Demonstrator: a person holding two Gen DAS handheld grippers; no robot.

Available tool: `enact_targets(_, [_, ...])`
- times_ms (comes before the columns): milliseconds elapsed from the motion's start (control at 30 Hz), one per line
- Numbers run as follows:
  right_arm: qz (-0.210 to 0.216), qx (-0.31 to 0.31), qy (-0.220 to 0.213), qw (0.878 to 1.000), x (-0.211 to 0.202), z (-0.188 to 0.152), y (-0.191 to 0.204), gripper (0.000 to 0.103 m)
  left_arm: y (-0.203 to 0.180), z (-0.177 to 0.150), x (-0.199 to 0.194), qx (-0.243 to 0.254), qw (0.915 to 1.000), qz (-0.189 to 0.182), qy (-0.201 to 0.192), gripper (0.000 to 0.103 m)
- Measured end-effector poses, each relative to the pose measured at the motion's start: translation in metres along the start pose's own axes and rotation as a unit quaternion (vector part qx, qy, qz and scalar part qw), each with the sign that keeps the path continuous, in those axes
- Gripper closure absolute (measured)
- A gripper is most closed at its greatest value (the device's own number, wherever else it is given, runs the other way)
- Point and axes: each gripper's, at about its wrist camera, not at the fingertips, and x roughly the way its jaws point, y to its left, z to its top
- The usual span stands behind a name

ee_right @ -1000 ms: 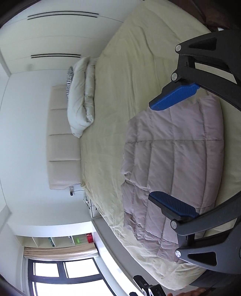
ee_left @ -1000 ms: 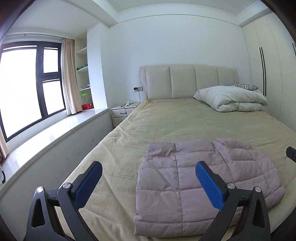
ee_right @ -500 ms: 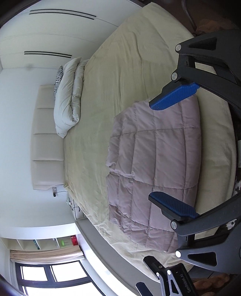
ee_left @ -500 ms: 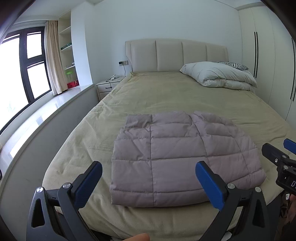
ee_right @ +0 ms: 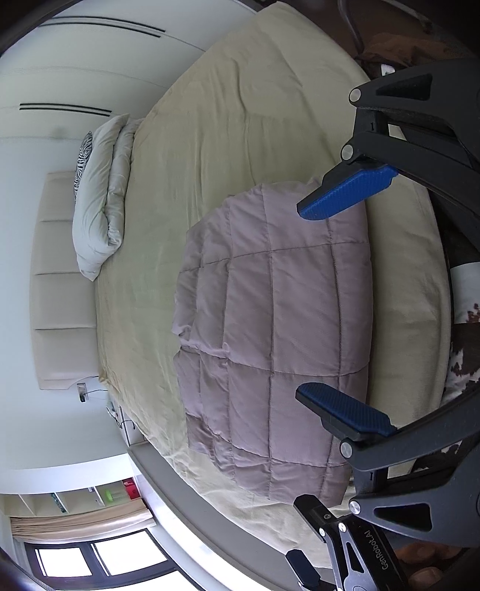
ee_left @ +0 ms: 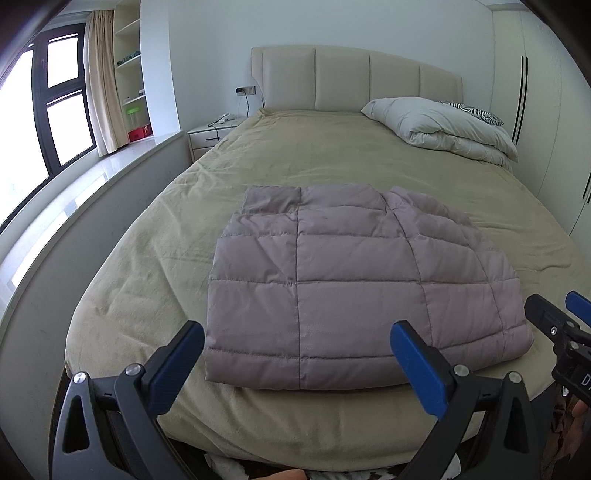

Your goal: Fold large clothes

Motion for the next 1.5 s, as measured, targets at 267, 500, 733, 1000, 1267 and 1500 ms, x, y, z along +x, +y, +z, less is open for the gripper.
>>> enact_targets(267, [-0.002,0.004,0.007,1.0,0.005,-0.002,-0.004,0.012,0.001,-0.001,0.003,-0.001,1.0,-0.004,0.006,0.0])
enact_targets(500, [-0.003,0.005,0.009,1.0,0.007,-0.003,-0.005,0.012,0.002,-0.003,0.007,-0.004,0.9999,-0.008,0.013,0.0])
enact_targets(733, [-0.007,0.006,0.01,1.0,0.01,-0.003,-0.006,0.012,0.004,-0.003,0.009,-0.006,0.9998,-0.009,0.015,0.0])
enact_targets(1000, [-0.007,0.006,0.011,1.0,0.01,-0.004,-0.005,0.012,0.004,-0.003,0.009,-0.006,0.9998,-0.01,0.016,0.0])
enact_targets(1267, [-0.006,0.006,0.013,1.0,0.01,-0.005,-0.006,0.012,0.003,-0.003,0.009,-0.006,0.9998,-0.01,0.016,0.0])
enact_targets(1500, [-0.006,0.007,0.015,1.0,0.011,-0.006,-0.006,0.013,0.003,-0.004,0.009,-0.006,0.9998,-0.009,0.016,0.0])
